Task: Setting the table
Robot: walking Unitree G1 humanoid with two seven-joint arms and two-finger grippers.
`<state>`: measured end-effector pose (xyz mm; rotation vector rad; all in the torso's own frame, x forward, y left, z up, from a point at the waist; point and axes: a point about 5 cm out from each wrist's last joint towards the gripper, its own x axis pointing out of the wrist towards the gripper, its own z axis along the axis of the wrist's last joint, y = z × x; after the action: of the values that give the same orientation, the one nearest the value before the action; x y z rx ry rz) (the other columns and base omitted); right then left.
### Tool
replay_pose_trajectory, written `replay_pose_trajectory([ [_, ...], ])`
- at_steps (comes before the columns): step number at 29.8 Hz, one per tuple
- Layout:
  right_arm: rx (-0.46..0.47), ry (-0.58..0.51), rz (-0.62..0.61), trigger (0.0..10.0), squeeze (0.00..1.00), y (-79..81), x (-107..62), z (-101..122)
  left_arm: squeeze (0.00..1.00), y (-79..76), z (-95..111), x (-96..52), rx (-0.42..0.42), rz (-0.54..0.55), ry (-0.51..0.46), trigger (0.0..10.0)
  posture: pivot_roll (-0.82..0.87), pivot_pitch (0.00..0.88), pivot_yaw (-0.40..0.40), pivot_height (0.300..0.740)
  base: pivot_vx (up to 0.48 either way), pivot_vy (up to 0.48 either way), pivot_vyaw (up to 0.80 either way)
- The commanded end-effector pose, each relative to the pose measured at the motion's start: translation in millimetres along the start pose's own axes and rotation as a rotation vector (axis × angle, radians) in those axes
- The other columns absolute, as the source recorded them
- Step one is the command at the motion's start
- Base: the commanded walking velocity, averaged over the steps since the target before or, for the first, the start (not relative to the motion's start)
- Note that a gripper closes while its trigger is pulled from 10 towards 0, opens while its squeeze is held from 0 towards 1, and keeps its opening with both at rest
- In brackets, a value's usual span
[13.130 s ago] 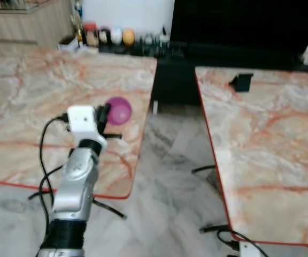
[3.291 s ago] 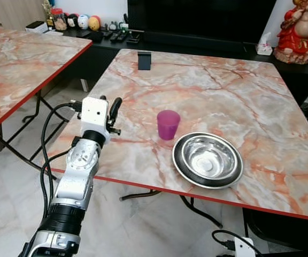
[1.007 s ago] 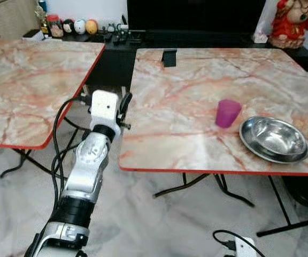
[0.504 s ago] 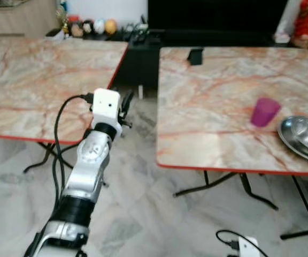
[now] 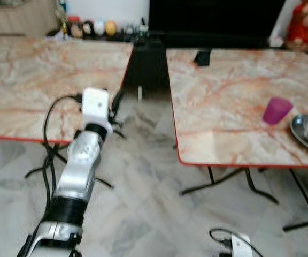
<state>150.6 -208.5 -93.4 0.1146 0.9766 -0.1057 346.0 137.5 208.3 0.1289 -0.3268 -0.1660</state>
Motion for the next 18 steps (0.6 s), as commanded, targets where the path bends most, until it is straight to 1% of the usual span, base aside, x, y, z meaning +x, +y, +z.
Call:
replay_pose_trajectory([
  [1, 0.005, 0.009, -0.012, 10.0, 0.00, -3.3, -1.1, -2.9, 0.00, -6.1, -0.8, -1.8, -0.002, -0.023, 0.002, 10.0, 0.06, 0.000, -0.007, 0.740, 0.000, 0.319, 0.00],
  [4, 0.008, 0.009, -0.017, 10.0, 0.00, -3.4, -1.3, -3.8, 0.00, -6.9, -5.2, -6.0, 0.001, -0.032, 0.016, 10.0, 0.05, 0.000, -0.005, 0.740, 0.000, 0.319, 0.00],
  [7, 0.008, 0.008, -0.018, 10.0, 0.00, -3.5, -1.3, -4.0, 0.00, -6.8, -6.0, -7.1, 0.002, -0.033, 0.019, 10.0, 0.05, 0.000, -0.005, 0.740, 0.000, 0.319, 0.00],
  [10, 0.009, 0.006, -0.018, 10.0, 0.00, -3.2, -1.2, -3.4, 0.00, -3.5, -10.0, -9.5, 0.007, -0.025, 0.035, 10.0, 0.06, 0.000, -0.004, 0.740, 0.000, 0.316, 0.00],
  [13, 0.012, 0.004, -0.019, 10.0, 0.00, -3.1, -1.1, -3.0, 0.00, 3.7, -19.7, -16.3, 0.023, -0.003, 0.071, 10.0, 0.06, 0.000, -0.005, 0.740, 0.000, 0.320, 0.00],
  [14, 0.012, 0.004, -0.020, 10.0, 0.00, -3.1, -1.0, -2.9, 0.00, 8.3, -24.3, -20.6, 0.027, 0.012, 0.088, 10.0, 0.06, 0.000, -0.005, 0.740, 0.000, 0.322, 0.00],
  [15, 0.012, 0.004, -0.020, 10.0, 0.00, -3.1, -1.0, -2.9, 0.00, 8.3, -24.3, -20.6, 0.027, 0.012, 0.088, 10.0, 0.06, 0.000, -0.005, 0.740, 0.000, 0.322, 0.00],
  [16, 0.012, 0.005, -0.021, 10.0, 0.00, -3.2, -1.0, -2.8, 0.00, 16.2, -30.0, -26.3, 0.027, 0.045, 0.111, 10.0, 0.07, 0.000, -0.008, 0.740, 0.000, 0.341, 0.00],
  [18, 0.011, 0.005, -0.021, 10.0, 0.00, -3.3, -1.0, -2.7, 0.00, 24.3, -34.8, -31.3, 0.031, 0.080, 0.133, 10.0, 0.07, 0.000, -0.008, 0.740, 0.000, 0.343, 0.00],
])
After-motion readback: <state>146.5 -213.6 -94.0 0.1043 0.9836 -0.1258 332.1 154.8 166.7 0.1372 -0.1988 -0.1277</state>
